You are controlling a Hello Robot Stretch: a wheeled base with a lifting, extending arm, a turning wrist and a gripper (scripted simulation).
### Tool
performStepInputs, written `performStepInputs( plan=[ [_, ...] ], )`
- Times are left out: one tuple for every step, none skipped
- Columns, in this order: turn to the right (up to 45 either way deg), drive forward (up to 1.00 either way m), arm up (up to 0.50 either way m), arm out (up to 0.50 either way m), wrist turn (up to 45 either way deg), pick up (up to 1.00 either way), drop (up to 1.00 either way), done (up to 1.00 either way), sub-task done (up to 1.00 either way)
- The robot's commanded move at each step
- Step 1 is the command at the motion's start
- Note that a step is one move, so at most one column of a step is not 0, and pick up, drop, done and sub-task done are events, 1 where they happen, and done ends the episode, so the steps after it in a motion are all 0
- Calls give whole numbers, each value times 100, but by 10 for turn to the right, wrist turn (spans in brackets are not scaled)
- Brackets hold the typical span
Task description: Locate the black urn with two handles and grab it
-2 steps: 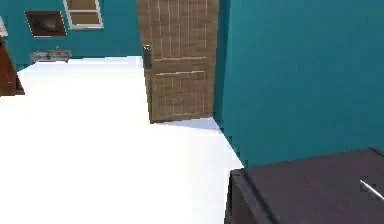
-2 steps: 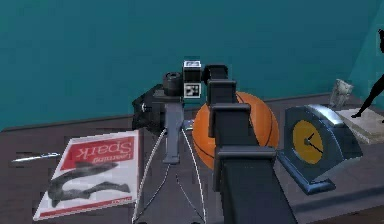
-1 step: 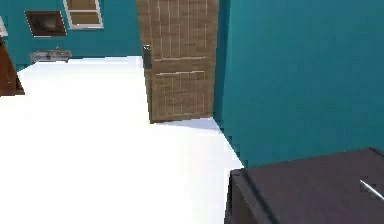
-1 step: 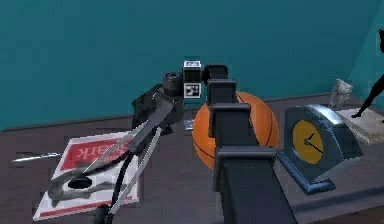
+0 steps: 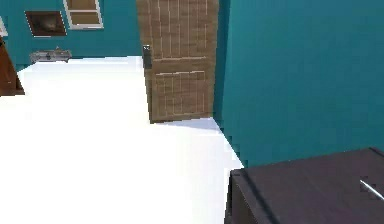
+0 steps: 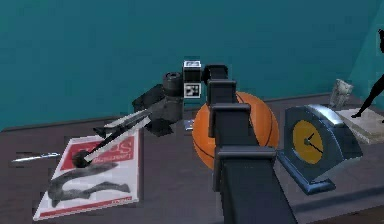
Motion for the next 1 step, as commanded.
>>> performStepInputs(
  plan=[
    [0, 0, 0, 0, 420, 0, 0, 0, 0]
  ],
)
